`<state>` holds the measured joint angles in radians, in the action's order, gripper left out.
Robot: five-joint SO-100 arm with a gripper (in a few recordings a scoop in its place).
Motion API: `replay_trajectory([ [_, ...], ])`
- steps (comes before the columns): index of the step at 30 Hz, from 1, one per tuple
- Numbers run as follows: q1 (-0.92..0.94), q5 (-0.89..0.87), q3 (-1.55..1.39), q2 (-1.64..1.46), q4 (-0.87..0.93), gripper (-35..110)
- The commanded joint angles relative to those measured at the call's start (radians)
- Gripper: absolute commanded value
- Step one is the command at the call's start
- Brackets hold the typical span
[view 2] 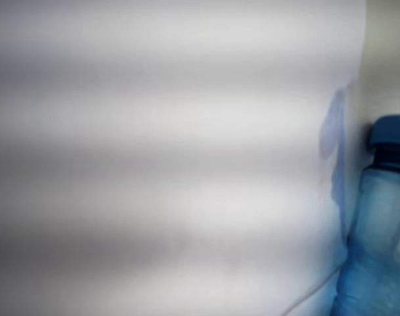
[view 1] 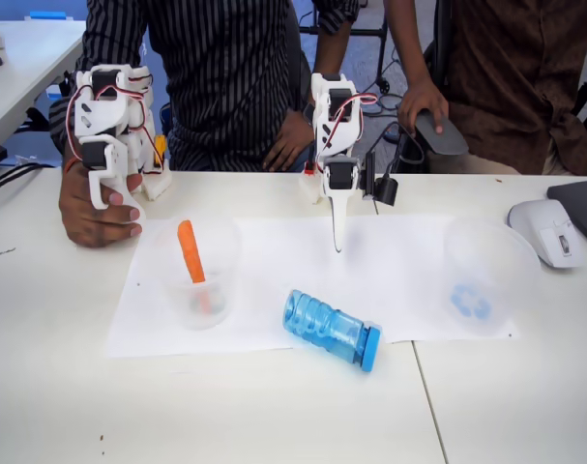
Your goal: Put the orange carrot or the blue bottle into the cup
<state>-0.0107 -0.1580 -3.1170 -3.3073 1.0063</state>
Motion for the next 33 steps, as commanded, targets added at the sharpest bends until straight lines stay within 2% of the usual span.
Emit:
replay_trajectory([
  [1,-0.012,-0.006,-0.006,-0.038,-0.026,6],
  [20,0.000,0.025,0.302,0.014,0.064,6],
  [26,0.006,0.121,0.522,0.310,0.064,6],
  [33,0.006,0.077,0.841,0.726,0.066,6],
])
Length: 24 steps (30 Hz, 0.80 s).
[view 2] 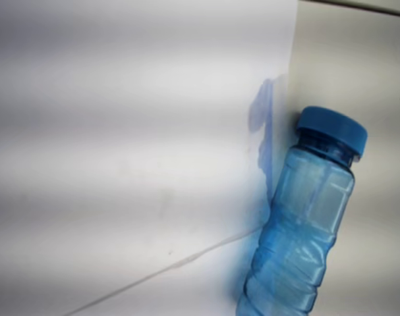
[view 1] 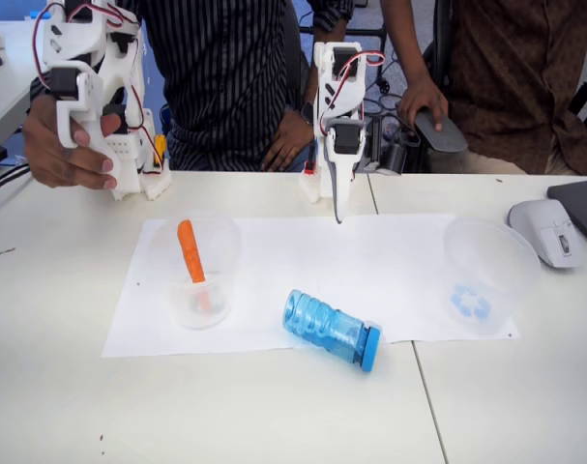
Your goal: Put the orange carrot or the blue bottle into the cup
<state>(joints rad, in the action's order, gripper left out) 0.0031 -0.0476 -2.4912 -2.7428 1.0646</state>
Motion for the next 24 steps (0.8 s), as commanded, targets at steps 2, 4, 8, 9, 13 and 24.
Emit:
replay_trajectory([
  [2,-0.008,-0.058,0.305,0.249,0.009,6],
  [4,-0.008,-0.084,0.388,0.316,0.028,6],
  [8,-0.009,-0.103,0.568,0.417,0.158,7],
  [9,-0.009,-0.100,0.614,0.436,0.206,7],
  [13,-0.017,-0.035,0.808,0.509,0.365,7],
  [24,-0.009,-0.106,1.137,0.779,0.522,7],
])
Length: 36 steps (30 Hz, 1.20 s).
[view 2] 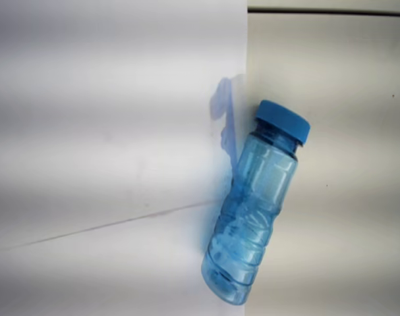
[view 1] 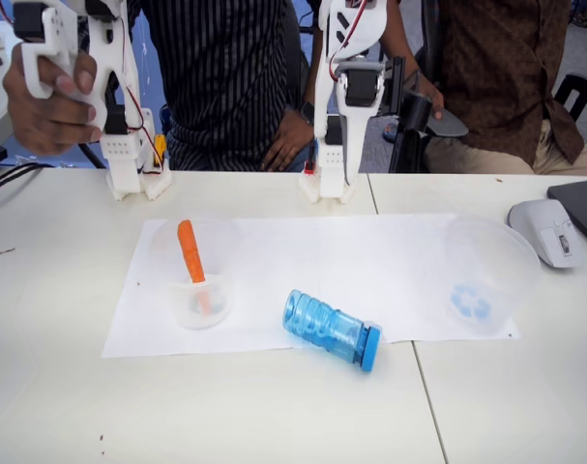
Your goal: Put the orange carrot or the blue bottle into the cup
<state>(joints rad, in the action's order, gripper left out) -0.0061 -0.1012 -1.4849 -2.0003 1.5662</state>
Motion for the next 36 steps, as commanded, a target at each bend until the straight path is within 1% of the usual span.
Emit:
replay_trajectory([
  [1,0.000,-0.072,0.144,0.057,0.020,7],
  [5,0.003,-0.144,0.202,0.110,0.020,7],
  [8,0.055,-0.190,0.241,0.147,0.018,7],
  [12,0.149,-0.258,0.267,0.222,-0.005,13],
  [15,0.173,-0.295,0.268,0.275,-0.006,16],
  [24,0.173,-0.299,0.284,0.374,-0.026,18],
  [28,0.173,-0.299,0.282,0.446,-0.067,18],
  [36,0.173,-0.305,0.272,0.505,-0.092,28],
])
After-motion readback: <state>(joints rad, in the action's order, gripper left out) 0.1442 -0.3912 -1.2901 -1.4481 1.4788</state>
